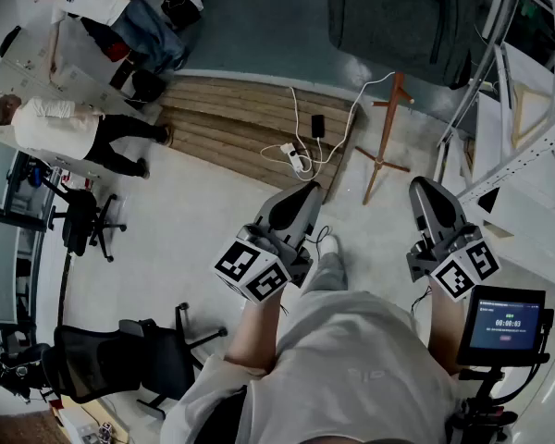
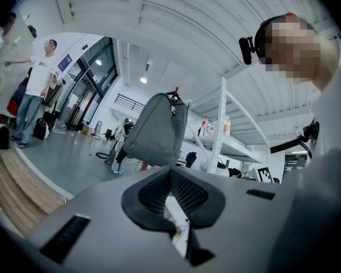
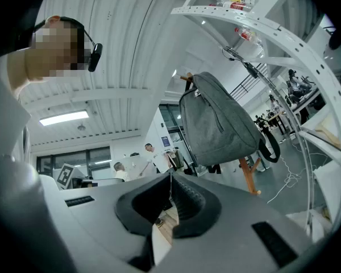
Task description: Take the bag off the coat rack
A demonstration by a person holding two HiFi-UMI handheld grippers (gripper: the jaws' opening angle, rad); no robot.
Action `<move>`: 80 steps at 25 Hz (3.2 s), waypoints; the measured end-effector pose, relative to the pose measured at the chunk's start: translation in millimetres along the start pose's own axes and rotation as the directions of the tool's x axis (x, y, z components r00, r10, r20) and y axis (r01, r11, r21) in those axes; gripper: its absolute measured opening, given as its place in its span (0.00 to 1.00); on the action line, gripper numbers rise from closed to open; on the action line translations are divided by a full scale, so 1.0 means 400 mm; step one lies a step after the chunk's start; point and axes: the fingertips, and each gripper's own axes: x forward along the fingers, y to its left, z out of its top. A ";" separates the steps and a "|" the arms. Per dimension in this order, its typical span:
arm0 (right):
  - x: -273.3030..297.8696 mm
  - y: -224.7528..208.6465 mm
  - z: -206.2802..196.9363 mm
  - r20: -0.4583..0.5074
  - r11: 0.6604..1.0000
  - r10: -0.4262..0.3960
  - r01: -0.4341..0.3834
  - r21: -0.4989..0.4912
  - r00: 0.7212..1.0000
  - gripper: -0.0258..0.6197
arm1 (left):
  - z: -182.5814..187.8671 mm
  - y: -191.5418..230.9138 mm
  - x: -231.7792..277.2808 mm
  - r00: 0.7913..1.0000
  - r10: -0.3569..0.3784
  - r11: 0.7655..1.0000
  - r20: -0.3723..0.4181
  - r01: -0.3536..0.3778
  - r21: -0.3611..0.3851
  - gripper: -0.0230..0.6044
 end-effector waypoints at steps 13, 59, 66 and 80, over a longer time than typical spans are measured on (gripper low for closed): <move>0.438 -0.067 0.085 0.028 0.998 -0.016 0.018 -0.064 0.999 0.04 | 0.214 0.373 0.222 0.994 -0.106 0.994 0.009 0.106 0.012 0.04; 0.417 -0.455 0.451 0.300 0.885 -0.301 0.383 -0.265 0.905 0.58 | 0.516 0.260 0.758 0.907 -0.374 0.878 0.194 0.279 0.390 0.59; 0.409 -0.432 0.464 0.353 0.903 -0.294 0.379 -0.201 0.888 0.47 | 0.525 0.251 0.733 0.923 -0.320 0.897 0.212 0.224 0.380 0.45; 0.429 -0.283 0.557 0.401 0.916 -0.181 0.303 -0.265 0.898 0.43 | 0.646 0.216 0.595 0.903 -0.273 0.913 0.332 0.134 0.386 0.39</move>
